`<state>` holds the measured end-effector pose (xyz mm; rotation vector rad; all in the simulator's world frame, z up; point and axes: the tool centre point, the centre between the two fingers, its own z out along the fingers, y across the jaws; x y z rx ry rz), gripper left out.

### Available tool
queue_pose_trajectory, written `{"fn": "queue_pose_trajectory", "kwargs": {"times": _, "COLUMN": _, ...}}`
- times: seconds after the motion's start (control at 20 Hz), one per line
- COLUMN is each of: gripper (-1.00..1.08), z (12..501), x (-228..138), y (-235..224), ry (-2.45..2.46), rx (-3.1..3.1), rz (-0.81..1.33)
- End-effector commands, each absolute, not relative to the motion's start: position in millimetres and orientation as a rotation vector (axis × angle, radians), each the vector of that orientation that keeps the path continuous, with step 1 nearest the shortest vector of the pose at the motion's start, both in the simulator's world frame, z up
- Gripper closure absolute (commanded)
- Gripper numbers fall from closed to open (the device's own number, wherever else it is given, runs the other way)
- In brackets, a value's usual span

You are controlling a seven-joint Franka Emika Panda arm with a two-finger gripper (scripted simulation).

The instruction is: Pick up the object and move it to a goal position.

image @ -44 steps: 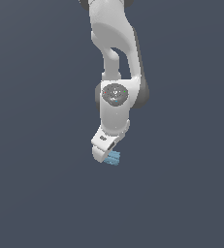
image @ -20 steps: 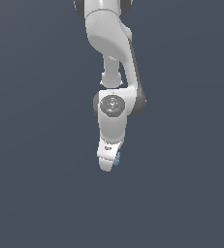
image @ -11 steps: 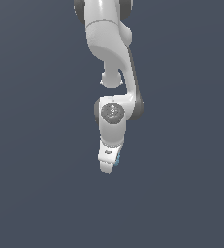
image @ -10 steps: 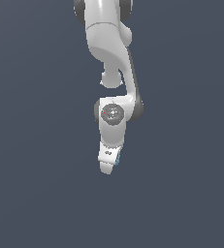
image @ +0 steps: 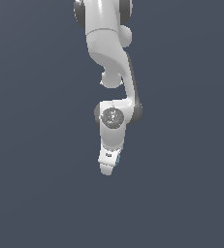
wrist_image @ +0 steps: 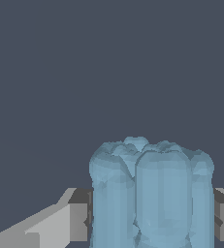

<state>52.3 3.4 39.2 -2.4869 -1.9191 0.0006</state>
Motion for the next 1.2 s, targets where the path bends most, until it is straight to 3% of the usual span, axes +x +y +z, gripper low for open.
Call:
{"fn": "queue_pose_trajectory", "kwargs": {"times": 0.0, "gripper": 1.08, "z": 39.1, "x": 52.5, "y": 3.3, "ry": -1.919, "rx": -2.487, "rz": 0.0}}
{"fn": "queue_pose_trajectory", "kwargs": {"times": 0.6, "gripper": 1.08, "z": 46.7, "x": 48.9, "y": 0.9, "ry": -1.919, "rx": -2.487, "rz": 0.0}}
{"fn": "queue_pose_trajectory", "kwargs": {"times": 1.15, "gripper": 1.08, "z": 101.8, "x": 22.9, "y": -16.0, "ry": -1.92, "rx": -2.488, "rz": 0.002}}
